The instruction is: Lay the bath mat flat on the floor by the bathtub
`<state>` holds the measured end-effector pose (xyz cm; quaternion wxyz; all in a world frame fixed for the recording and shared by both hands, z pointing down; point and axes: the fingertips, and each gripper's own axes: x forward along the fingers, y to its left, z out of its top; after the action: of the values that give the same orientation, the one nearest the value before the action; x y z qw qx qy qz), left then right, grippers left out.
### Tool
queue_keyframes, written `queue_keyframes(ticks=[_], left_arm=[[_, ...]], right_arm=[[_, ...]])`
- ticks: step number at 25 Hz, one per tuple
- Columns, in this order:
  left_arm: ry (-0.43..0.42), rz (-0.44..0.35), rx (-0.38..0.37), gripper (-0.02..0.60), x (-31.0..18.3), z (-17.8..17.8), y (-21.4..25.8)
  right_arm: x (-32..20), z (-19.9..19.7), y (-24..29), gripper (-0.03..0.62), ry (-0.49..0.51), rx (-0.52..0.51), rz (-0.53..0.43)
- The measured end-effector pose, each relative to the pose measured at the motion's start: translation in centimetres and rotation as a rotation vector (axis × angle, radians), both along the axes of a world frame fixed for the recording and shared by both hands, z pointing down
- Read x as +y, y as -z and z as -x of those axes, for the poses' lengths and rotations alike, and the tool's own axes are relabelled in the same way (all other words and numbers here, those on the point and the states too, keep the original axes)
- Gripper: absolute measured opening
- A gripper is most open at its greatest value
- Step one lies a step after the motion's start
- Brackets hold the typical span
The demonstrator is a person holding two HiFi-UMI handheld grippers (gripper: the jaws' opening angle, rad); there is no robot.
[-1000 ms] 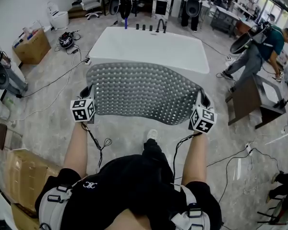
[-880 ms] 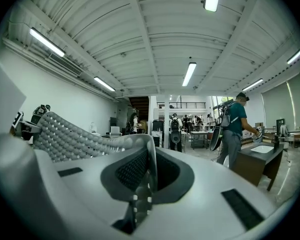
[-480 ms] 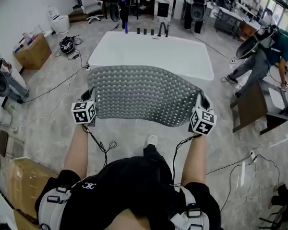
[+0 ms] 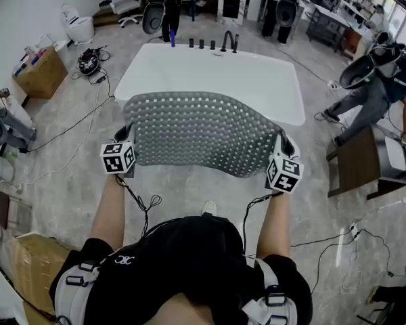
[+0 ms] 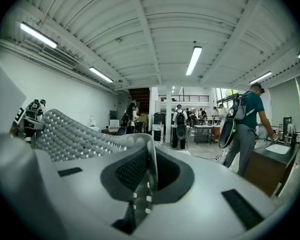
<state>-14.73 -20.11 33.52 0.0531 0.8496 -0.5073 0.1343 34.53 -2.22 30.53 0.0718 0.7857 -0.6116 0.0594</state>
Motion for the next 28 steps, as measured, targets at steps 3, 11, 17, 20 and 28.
queue_keyframes(ticks=[3,11,17,20,28], left_arm=[[-0.001,0.027,0.006,0.02,-3.1,-2.4,-1.0],[0.005,0.095,-0.042,0.02,-9.1,-6.7,-2.8],[0.021,0.192,-0.065,0.02,-12.2,-5.5,-5.7],[0.022,0.241,-0.069,0.02,-13.5,-4.4,-7.5],[-0.026,0.381,-0.103,0.02,-18.0,-1.9,-13.7]], right_arm=[[-3.4,-2.0,-0.7,0.018,0.013,-0.003,0.026],[-11.1,-6.4,-3.2,0.018,0.051,-0.039,0.091],[-15.2,-6.4,-6.1,0.018,0.088,-0.052,0.177],[-16.5,-5.8,-7.8,0.018,0.087,-0.06,0.219],[-20.2,-2.7,-12.5,0.018,0.05,-0.087,0.35]])
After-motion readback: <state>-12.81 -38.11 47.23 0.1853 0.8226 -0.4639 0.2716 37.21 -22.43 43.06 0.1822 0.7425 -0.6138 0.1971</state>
